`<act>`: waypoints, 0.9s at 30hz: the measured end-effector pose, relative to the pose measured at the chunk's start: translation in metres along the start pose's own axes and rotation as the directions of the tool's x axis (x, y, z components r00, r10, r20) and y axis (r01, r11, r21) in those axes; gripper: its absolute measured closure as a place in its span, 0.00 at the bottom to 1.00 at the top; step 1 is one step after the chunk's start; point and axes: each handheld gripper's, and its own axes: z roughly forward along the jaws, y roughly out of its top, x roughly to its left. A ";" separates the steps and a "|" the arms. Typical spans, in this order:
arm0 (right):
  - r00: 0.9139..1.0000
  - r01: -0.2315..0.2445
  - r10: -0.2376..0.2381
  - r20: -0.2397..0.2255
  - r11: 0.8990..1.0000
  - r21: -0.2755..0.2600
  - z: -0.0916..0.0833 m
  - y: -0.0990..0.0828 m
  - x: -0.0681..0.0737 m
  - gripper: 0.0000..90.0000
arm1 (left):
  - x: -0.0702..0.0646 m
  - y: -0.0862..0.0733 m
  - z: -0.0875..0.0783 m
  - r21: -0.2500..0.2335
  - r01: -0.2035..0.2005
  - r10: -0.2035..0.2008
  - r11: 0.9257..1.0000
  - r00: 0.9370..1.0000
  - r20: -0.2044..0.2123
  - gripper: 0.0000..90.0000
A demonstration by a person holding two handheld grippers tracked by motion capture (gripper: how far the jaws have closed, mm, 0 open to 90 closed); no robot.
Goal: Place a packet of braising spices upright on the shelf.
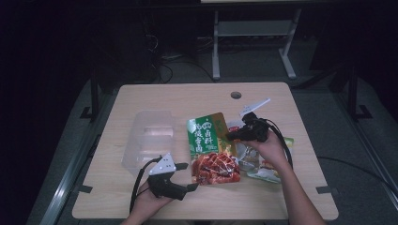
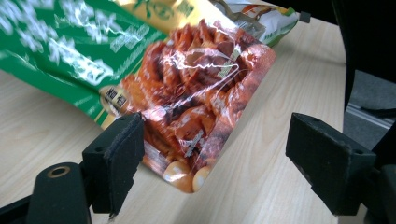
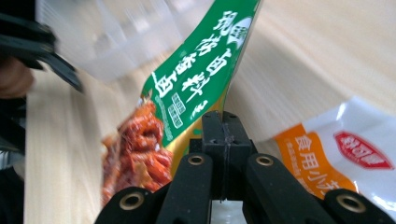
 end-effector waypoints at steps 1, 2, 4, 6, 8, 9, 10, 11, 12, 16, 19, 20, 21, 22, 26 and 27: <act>1.000 0.006 -0.006 0.001 1.000 -0.016 -0.004 -0.001 0.004 1.00 | 0.000 0.001 0.001 -0.002 -0.009 0.009 1.000 1.000 0.001 0.21; 1.000 0.015 -0.015 0.007 1.000 -0.024 -0.007 -0.002 0.007 1.00 | -0.002 0.001 0.004 -0.002 0.009 -0.009 1.000 1.000 0.007 0.21; 0.999 0.036 -0.035 0.018 0.999 -0.039 -0.015 -0.005 0.015 1.00 | -0.003 0.002 0.006 -0.003 0.010 -0.010 1.000 1.000 0.008 0.21; 0.998 0.050 -0.049 0.026 0.997 -0.057 -0.021 -0.008 0.021 1.00 | -0.004 0.005 0.009 0.002 0.015 -0.015 1.000 1.000 0.013 0.21; 0.997 0.063 -0.060 0.042 0.995 -0.080 -0.027 -0.013 0.028 1.00 | -0.003 0.010 0.014 -0.002 0.032 -0.031 0.999 0.999 0.040 0.21; 0.996 0.073 -0.069 0.050 0.993 -0.088 -0.030 -0.015 0.031 1.00 | -0.002 0.013 0.014 0.001 0.033 -0.033 0.999 0.999 0.043 0.21; 0.995 0.082 -0.076 0.065 0.992 -0.095 -0.033 -0.018 0.035 1.00 | -0.001 0.016 0.014 -0.010 0.034 -0.034 0.999 0.999 0.039 0.21; 0.993 0.094 -0.087 0.076 0.990 -0.101 -0.036 -0.021 0.038 1.00 | 0.001 0.019 0.014 -0.022 0.045 -0.045 0.999 0.998 0.041 0.21; 0.992 0.102 -0.093 0.084 0.988 -0.119 -0.039 -0.025 0.042 1.00 | 0.003 0.021 0.014 -0.026 0.051 -0.050 0.998 0.998 0.039 0.21; 0.991 0.104 -0.091 0.099 0.985 -0.134 -0.044 -0.035 0.045 1.00 | 0.009 0.028 0.022 -0.028 0.054 -0.053 0.998 0.998 0.014 0.21; 0.991 0.095 -0.081 0.102 0.986 -0.134 -0.045 -0.039 0.044 1.00 | 0.013 0.028 0.029 -0.019 0.069 -0.069 0.997 0.997 -0.016 0.22; 0.992 0.089 -0.075 0.099 0.986 -0.140 -0.046 -0.041 0.044 1.00 | 0.014 0.027 0.032 -0.016 0.084 -0.085 0.996 0.996 -0.033 0.22; 0.993 0.085 -0.072 0.097 0.986 -0.143 -0.046 -0.043 0.043 1.00 | 0.015 0.027 0.034 -0.015 0.092 -0.092 0.996 0.995 -0.045 0.22; 0.993 0.081 -0.067 0.095 0.986 -0.144 -0.046 -0.045 0.043 1.00 | 0.014 0.027 0.036 -0.011 0.094 -0.094 0.996 0.994 -0.055 0.22; 0.994 0.082 -0.069 0.084 0.983 -0.164 -0.050 -0.047 0.045 1.00 | 0.014 0.023 0.043 0.008 0.094 -0.094 0.996 0.994 -0.056 0.23; 0.994 0.088 -0.074 0.083 0.981 -0.171 -0.051 -0.047 0.046 1.00 | 0.013 0.022 0.046 0.015 0.107 -0.107 0.994 0.993 -0.043 0.24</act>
